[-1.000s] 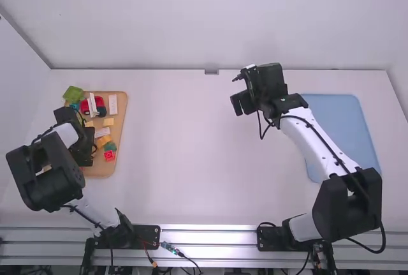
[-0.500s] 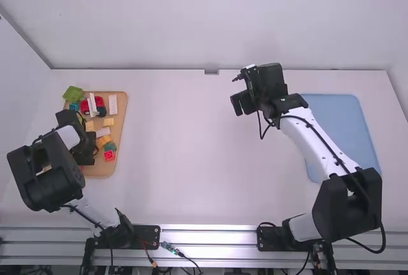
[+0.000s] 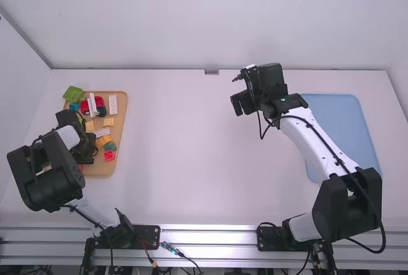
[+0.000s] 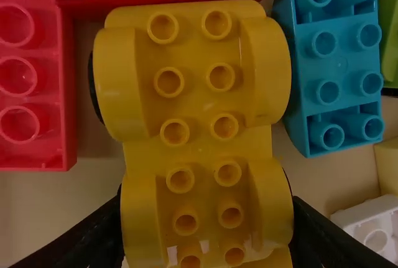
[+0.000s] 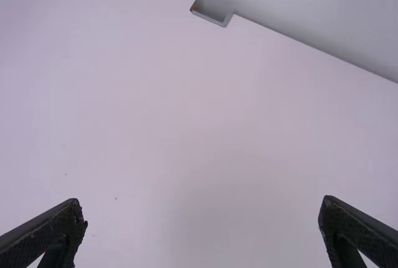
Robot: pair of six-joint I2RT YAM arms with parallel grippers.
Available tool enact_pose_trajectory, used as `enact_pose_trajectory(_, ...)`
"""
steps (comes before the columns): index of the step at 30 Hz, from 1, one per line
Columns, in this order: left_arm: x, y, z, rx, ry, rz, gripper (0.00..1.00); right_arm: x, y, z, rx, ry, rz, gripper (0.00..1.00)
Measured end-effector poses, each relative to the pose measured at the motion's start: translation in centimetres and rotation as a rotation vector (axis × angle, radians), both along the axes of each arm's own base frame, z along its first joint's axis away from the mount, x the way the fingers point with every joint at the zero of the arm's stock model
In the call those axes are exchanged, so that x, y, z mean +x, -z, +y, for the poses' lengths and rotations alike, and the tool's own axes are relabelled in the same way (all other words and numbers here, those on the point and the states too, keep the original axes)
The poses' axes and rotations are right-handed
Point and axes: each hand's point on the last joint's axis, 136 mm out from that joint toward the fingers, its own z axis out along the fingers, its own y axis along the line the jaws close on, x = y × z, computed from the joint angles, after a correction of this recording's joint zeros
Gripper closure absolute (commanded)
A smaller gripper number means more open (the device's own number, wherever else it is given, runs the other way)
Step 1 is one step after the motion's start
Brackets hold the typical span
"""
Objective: Assemble lego blocks to make yellow taxi
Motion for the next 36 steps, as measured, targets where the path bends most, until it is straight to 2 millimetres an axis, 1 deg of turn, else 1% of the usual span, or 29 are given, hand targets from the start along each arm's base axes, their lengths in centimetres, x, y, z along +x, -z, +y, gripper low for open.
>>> enact_pose_trajectory(7,-0.1,0.0,0.1,0.005,-0.002,0.004,0.41,0.0,0.0,0.0,-0.001,-0.001,-0.001,0.01)
enact_pose_trajectory(9,-0.1,-0.1,0.1,0.006,-0.002,0.003,0.46,0.0,0.0,0.0,-0.002,-0.003,-0.002,0.01)
enact_pose_trajectory(11,-0.1,-0.1,0.1,0.007,-0.002,0.003,0.47,0.0,0.0,0.0,0.001,0.001,0.000,0.01)
enact_pose_trajectory(15,0.0,-0.1,0.2,0.010,-0.001,-0.002,0.53,0.0,0.0,0.0,0.000,-0.001,-0.001,0.01)
enact_pose_trajectory(20,-0.5,-0.3,-0.2,-0.015,0.006,0.037,0.58,0.0,0.0,0.0,-0.001,-0.002,-0.001,0.01)
enact_pose_trajectory(21,-0.7,-0.6,-0.3,-0.025,0.007,0.053,0.62,0.0,0.0,0.0,0.000,-0.001,-0.001,0.01)
enact_pose_trajectory(23,-0.7,-1.1,-0.3,-0.032,0.008,0.065,0.64,0.0,0.0,0.0,-0.001,-0.001,-0.001,0.01)
enact_pose_trajectory(24,-0.5,-1.5,-0.2,-0.035,0.011,0.069,0.66,0.0,0.0,0.0,0.000,-0.001,-0.001,0.01)
enact_pose_trajectory(25,-0.1,-2.2,0.0,-0.030,0.021,0.067,0.70,0.0,0.0,0.0,0.000,0.000,-0.002,0.01)
enact_pose_trajectory(27,0.5,-3.1,0.5,-0.019,0.039,0.059,0.72,0.0,0.0,0.0,0.001,0.000,-0.001,0.01)
enact_pose_trajectory(30,1.8,-5.0,1.1,0.001,0.090,0.050,0.77,0.0,0.0,0.0,-0.002,-0.004,-0.003,0.01)
enact_pose_trajectory(31,1.9,-5.1,1.1,0.002,0.093,0.050,0.77,0.0,0.0,0.0,-0.001,-0.001,-0.001,0.01)
enact_pose_trajectory(33,2.6,-6.1,1.2,0.018,0.136,0.050,0.80,0.0,0.0,0.0,0.000,-0.001,-0.002,0.01)
enact_pose_trajectory(36,4.3,-6.9,0.4,0.048,0.243,0.049,0.82,0.3,-0.2,0.1,0.005,0.000,-0.014,0.01)
